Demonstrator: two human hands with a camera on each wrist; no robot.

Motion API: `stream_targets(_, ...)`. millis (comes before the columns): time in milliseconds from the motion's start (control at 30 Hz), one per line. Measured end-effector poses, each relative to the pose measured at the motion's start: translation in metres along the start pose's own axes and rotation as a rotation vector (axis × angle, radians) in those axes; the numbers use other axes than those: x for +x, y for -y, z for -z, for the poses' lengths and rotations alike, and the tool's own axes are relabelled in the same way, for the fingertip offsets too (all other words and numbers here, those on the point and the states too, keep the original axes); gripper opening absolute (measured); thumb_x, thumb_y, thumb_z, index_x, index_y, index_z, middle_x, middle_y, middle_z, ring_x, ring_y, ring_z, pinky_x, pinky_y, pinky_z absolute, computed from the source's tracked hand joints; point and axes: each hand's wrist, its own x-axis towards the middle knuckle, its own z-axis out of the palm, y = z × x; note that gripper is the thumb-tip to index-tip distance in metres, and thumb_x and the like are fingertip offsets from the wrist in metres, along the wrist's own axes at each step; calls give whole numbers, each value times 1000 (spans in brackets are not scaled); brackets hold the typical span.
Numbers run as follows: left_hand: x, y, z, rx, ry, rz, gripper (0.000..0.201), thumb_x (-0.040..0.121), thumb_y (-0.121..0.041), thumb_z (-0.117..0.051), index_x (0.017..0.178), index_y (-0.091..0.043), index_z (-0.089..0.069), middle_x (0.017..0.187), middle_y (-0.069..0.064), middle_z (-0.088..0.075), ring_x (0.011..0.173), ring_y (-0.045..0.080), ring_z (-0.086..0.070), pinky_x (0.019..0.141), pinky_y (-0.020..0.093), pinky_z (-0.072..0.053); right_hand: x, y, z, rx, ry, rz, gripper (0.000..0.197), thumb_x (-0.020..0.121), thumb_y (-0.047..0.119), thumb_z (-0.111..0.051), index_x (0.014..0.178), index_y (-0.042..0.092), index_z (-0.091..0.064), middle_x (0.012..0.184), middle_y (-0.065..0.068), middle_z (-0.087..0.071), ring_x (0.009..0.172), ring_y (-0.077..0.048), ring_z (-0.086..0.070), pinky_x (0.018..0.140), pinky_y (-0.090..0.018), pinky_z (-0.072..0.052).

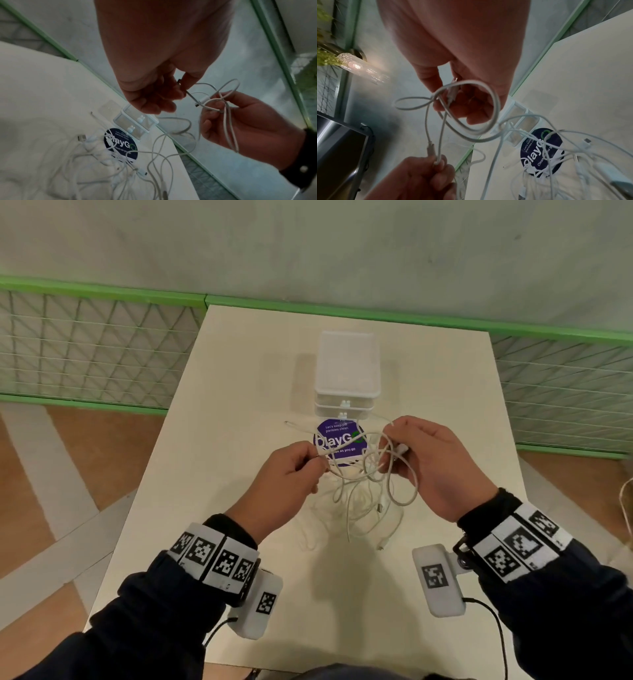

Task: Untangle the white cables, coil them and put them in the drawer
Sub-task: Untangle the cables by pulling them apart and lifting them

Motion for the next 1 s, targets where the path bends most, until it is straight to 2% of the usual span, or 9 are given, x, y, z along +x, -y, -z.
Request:
stream_targets(67,3,0,-1,-128,14,45,21,98,-9,-54,79,-8,-61,73,5,-68,66,18,-65,69,38,-50,3,-2,1,11,30,-23,26,99,4,-53,75,11,-62,72,-11,-60,61,-21,-59,67,-35,-50)
stream_targets(167,7,-2,-5,-227,48,70,14,101,-8,-52,89,-7,-60,88,9,-76,73,20,-69,69,35,-51,7,-8,-1,-7,54,-47,18,98,4,-56,81,8,-61,69,-10,-59,58,-22,-59,65,-36,-50)
stream_targets(267,8,-5,-9,-303,76,109,11,101,-9,-52,94,-9,-60,82,7,-76,72,23,-70,72,39,-52,7,-13,-5,-114,74,-69,12,97,3,-57,96,8,-68,64,-13,-59,55,-22,-55,60,-30,-48)
stream_targets(433,10,-5,-11,-318,124,130,10,98,-6,-54,100,-14,-59,80,12,-76,68,30,-72,67,35,-50,9,-20,-6,-152,99,-87,34,96,-9,-52,125,6,-62,62,-9,-61,52,-21,-57,63,-33,-49)
stream_targets(600,11,-1,-7,-390,169,107,20,80,-14,-72,100,-18,-67,86,5,-75,74,23,-70,67,31,-53,9,-27,-9,-305,92,-18,51,91,6,-71,137,16,-54,62,-9,-70,58,-26,-64,64,-39,-52)
stream_targets(700,9,1,-8,-351,170,80,22,83,-13,-76,104,-14,-69,87,6,-73,77,19,-69,70,31,-54,6,-33,-10,-462,94,45,55,92,16,-74,141,23,-50,62,-22,-66,60,-38,-66,62,-48,-52)
stream_targets(800,4,1,-10,-240,132,31,7,97,-9,-62,102,-5,-66,86,6,-72,77,17,-68,72,33,-53,0,-36,-13,-613,96,108,54,93,25,-72,142,25,-49,60,-8,-68,57,-17,-66,61,-34,-50)
stream_targets(867,0,-1,-10,-175,126,3,10,101,-8,-55,102,-4,-65,85,2,-72,76,16,-67,71,31,-52,-5,-36,-17,-804,40,210,52,92,34,-70,139,31,-49,71,3,-70,57,-7,-63,63,-28,-50)
stream_targets(1000,-7,-9,-7,-87,156,-38,15,102,-6,-51,100,-8,-66,82,-1,-68,73,14,-66,70,30,-50,-10,-30,-21,-976,-8,383,39,89,36,-71,127,33,-62,93,10,-54,79,4,-54,70,-9,-37)
